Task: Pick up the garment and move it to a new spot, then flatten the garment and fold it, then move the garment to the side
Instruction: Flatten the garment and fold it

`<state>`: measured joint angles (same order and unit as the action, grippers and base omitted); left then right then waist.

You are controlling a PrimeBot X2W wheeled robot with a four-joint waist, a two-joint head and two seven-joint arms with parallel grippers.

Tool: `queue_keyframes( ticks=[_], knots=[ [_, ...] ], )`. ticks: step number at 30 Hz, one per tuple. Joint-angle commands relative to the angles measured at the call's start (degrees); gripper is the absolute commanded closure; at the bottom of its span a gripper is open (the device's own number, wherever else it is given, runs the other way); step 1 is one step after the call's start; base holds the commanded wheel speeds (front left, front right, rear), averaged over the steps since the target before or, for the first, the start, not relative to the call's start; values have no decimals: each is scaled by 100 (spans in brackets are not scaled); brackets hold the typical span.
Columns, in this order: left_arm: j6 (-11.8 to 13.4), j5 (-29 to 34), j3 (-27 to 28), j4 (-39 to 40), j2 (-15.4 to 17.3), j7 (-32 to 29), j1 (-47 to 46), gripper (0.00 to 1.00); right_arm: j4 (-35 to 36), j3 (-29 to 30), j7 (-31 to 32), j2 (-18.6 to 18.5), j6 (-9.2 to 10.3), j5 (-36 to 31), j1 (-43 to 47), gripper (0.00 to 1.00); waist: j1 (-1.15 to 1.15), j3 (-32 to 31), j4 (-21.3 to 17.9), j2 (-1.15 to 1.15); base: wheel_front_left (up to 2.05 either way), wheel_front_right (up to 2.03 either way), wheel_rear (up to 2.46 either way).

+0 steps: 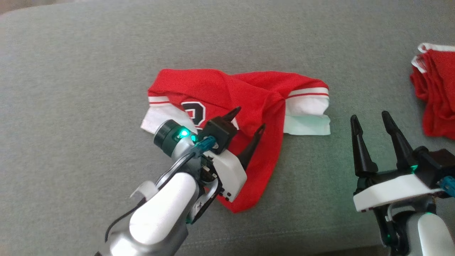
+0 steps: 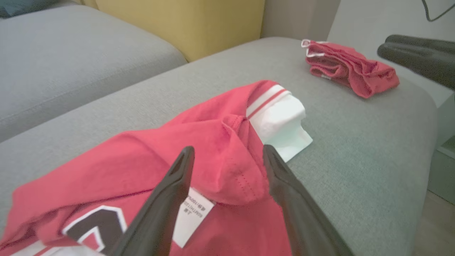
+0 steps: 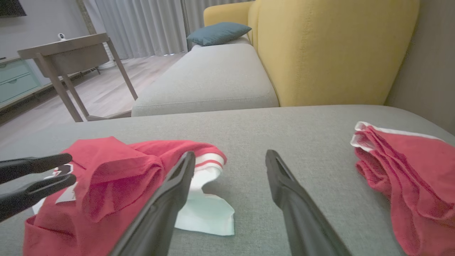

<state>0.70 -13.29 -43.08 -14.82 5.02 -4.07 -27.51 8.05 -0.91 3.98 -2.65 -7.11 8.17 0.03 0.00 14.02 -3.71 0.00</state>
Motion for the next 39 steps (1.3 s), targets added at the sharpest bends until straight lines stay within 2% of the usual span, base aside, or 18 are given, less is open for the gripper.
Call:
queue_keyframes(
  ticks=[1,8,9,10,11,19,27,31,35,39],
  knots=[
    [-32,7,127,90,-4,-62,-305,0,159,-112,-66,-23,-37,37,-198,0,0,101,-131,0,0,0,0],
    [78,151,-13,-533,-45,-395,-622,0,11,-157,-203,-23,-37,148,-289,0,0,150,-355,0,0,0,0],
    [82,155,-19,-578,-42,-410,-644,35,-3,-157,-218,-23,-37,159,-295,0,0,151,-368,0,0,0,0],
    [114,181,-12,-589,-26,-382,-667,87,-16,-147,-232,-23,-37,167,-298,0,0,150,-377,0,0,0,0],
    [145,225,-19,-600,15,-374,-683,100,-30,-133,-244,-23,-37,174,-299,0,0,145,-378,0,0,0,0],
    [489,274,250,-180,446,-125,-499,100,-99,-25,-294,-23,-37,223,-240,0,0,68,-230,0,0,0,0],
    [1202,157,1110,768,1391,30,116,100,-76,0,-260,-23,-37,218,-224,0,0,42,54,0,0,0,0],
    [1489,10,1588,939,1739,93,333,100,-41,12,-229,-23,-37,193,-254,0,0,80,115,0,0,0,0],
    [1684,-249,2055,765,1904,290,458,100,-1,-4,-200,-23,-37,174,-291,0,0,157,101,0,0,0,0],
    [1746,-523,2385,358,1912,578,524,100,18,9,-173,-23,-37,173,-312,0,0,239,66,0,0,0,0]
  ],
)
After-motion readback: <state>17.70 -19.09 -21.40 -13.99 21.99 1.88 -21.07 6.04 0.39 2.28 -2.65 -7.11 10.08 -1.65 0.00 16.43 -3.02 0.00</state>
